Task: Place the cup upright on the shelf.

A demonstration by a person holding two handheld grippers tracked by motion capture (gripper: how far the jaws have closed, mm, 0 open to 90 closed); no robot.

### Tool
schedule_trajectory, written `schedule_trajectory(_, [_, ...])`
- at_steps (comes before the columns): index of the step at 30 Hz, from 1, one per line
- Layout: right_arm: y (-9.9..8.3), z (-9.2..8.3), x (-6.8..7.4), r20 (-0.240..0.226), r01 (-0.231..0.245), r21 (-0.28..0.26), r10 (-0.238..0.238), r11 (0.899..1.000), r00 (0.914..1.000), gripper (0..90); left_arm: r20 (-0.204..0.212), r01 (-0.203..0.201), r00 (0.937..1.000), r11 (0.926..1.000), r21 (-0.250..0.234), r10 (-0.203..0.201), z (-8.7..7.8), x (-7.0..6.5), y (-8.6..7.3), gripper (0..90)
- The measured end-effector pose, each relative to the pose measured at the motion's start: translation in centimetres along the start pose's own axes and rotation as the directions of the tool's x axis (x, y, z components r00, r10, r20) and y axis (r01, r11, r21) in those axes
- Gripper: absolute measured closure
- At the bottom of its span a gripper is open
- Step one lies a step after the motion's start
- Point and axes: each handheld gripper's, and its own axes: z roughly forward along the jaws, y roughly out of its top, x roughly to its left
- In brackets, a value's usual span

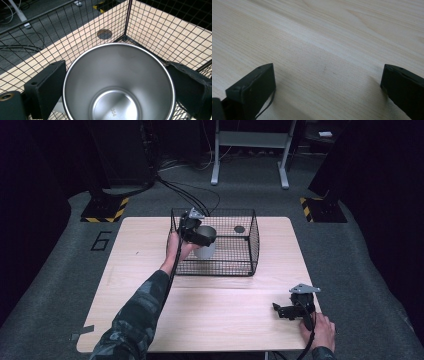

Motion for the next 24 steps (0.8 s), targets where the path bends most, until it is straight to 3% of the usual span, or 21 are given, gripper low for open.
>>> schedule_trajectory(24, [0.0, 0.0, 0.0, -0.001, 0.001, 0.003, -0.001, 1.000, 1.0000, 0.0, 0.008, 0.001, 1.0000, 0.9970, 0.077, -0.002, 3.5, -0.3, -0.7, 6.5])
